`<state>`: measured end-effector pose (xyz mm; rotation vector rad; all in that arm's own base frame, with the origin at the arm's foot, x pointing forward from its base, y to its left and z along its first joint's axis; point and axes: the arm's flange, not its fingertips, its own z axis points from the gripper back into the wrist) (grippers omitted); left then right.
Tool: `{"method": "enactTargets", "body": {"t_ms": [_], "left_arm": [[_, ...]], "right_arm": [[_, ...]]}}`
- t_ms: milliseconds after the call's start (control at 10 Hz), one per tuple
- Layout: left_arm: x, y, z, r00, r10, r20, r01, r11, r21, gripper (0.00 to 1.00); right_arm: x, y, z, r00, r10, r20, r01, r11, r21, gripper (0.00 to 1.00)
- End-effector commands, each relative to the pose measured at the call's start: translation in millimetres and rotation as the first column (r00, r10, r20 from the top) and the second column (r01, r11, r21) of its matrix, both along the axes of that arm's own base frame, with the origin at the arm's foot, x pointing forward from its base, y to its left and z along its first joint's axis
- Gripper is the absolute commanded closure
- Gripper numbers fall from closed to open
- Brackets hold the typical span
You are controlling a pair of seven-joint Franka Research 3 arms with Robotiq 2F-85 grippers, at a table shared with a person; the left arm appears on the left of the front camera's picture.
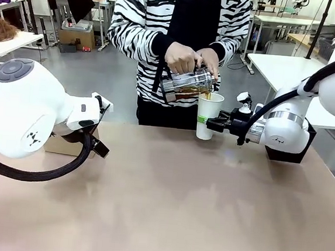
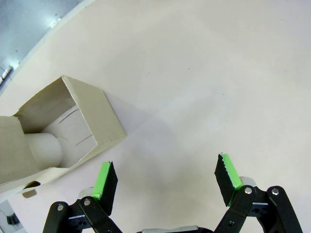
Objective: Pour a drink into a cup and package it in a carrier.
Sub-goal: When a person places the Paper Cup Lid on the 600 ml Paper Cup , lift the 600 ml Paper Cup.
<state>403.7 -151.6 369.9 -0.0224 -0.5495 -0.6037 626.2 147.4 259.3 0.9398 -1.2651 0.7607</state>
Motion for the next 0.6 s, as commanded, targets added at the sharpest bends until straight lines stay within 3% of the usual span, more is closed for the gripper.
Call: {"method": "enactTargets", "body": {"t_ms": [0, 500], "left_arm": [[-0.3, 0.0, 0.4, 1.000, -0.001, 0.000, 0.001, 1.000, -0.002, 0.00], [-0.3, 0.0, 0.4, 1.000, -0.001, 0.000, 0.001, 1.000, -0.002, 0.00]], "right_arm": [[-2.9, 1.3, 4.3, 1.000, 0.001, 0.002, -0.001, 1.000, -0.001, 0.20], [-2.9, 1.3, 4.3, 1.000, 0.001, 0.002, -0.001, 1.000, -0.001, 0.20]]}}
